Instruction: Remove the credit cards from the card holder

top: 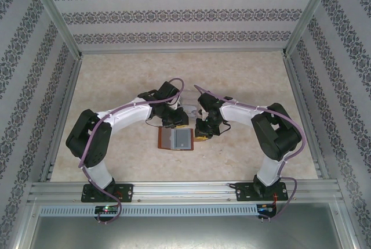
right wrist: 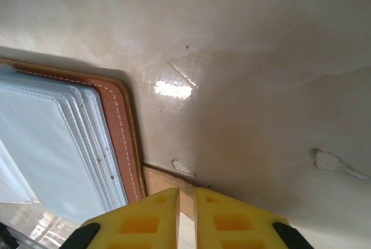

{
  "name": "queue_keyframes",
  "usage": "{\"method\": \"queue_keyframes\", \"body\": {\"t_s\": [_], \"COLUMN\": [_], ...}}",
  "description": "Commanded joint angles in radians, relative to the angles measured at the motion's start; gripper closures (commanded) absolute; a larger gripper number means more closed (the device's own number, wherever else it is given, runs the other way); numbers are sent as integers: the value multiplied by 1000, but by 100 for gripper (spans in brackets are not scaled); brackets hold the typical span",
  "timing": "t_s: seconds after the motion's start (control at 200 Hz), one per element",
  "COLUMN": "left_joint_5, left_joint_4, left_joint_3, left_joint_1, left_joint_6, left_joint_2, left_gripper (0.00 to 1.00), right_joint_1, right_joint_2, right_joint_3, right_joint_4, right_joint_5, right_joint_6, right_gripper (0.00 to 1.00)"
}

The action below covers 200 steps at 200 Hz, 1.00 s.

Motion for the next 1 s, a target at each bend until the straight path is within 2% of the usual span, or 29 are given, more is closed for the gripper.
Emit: {"method": "queue_keyframes", "body": {"t_s": [0.0,0.65,0.994], "left_joint_5": [62,191,145], "left_joint_4": [70,208,163], "left_joint_3": [-27,-122,-125], "left_joint_1": [-13,-35,-37], "left_joint_6": [-38,-107,-87], "left_joint_2": [13,113,137], "left_gripper": [80,82,82], "right_joint_1": [12,12,12], "right_joint_2": [17,15,17], "right_joint_3": [-9,-5,-2], "right_joint_4": [-20,-24,-26], "right_joint_5": [23,16,16], "right_joint_6": [-10,-15,-14], "right_gripper": [85,85,85]}}
